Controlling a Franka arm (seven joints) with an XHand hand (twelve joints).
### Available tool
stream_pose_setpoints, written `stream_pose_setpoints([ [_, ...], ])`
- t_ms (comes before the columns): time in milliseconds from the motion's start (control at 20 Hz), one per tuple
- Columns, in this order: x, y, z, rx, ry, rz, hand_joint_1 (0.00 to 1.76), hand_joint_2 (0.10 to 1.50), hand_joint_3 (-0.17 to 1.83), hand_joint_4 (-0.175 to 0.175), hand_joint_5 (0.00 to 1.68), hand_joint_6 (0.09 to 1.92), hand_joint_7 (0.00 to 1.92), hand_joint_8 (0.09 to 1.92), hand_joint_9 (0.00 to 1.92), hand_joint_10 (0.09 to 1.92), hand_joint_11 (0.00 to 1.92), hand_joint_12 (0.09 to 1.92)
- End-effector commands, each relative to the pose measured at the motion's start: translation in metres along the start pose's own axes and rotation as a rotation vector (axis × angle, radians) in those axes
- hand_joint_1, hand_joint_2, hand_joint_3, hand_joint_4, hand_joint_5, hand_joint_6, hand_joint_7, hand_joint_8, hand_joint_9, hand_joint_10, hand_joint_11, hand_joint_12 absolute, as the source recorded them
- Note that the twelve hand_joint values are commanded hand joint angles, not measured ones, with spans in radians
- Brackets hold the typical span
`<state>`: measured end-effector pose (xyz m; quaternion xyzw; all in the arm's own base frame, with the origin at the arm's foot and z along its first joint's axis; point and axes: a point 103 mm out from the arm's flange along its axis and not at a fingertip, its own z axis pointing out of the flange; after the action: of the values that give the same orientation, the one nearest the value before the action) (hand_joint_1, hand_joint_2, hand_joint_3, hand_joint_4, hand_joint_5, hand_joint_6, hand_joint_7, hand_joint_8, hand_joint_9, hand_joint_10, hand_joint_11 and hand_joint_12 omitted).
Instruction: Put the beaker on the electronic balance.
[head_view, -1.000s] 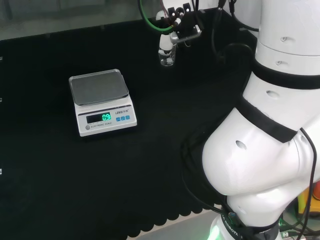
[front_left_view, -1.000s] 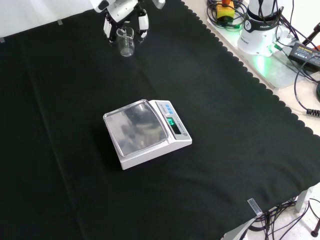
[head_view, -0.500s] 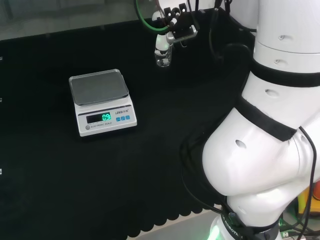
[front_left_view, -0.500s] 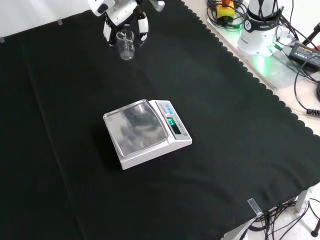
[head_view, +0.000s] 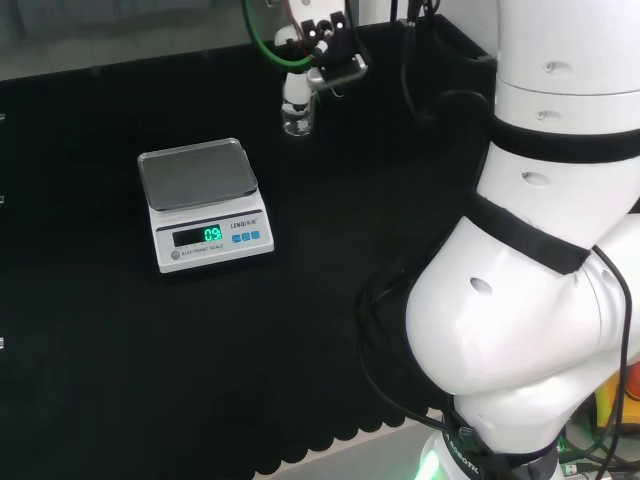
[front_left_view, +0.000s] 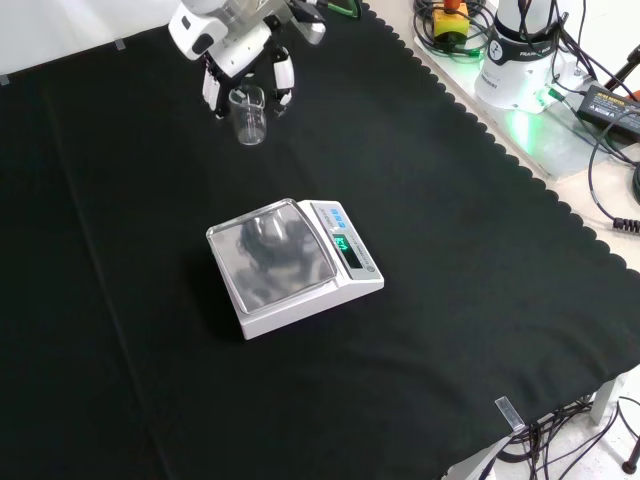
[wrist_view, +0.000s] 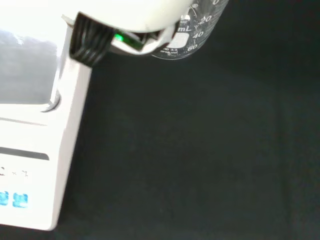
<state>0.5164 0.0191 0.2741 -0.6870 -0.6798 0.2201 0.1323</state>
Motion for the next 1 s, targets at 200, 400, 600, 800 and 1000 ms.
stream_pose_setpoints([
  [200, 0.063, 0.026, -0.017, -0.016, -0.029, -0.129, 1.13, 0.64, 0.75, -0.175, 0.90, 0.76, 1.04, 0.78, 1.45, 0.16, 1.60, 0.54],
  [400, 0.079, 0.033, -0.020, -0.015, -0.037, -0.164, 1.13, 0.64, 0.75, -0.175, 0.90, 0.76, 1.04, 0.78, 1.45, 0.16, 1.60, 0.53],
  [600, 0.096, 0.040, -0.019, -0.011, -0.032, -0.202, 1.13, 0.64, 0.75, -0.175, 0.89, 0.76, 1.04, 0.78, 1.45, 0.16, 1.60, 0.53],
  [800, 0.112, 0.049, -0.013, -0.008, -0.018, -0.237, 1.13, 0.64, 0.75, -0.175, 0.89, 0.76, 1.04, 0.78, 1.45, 0.16, 1.60, 0.53],
  [1000, 0.125, 0.057, -0.001, 0.000, 0.008, -0.265, 1.13, 0.64, 0.75, -0.175, 0.89, 0.77, 1.03, 0.78, 1.45, 0.15, 1.60, 0.53],
])
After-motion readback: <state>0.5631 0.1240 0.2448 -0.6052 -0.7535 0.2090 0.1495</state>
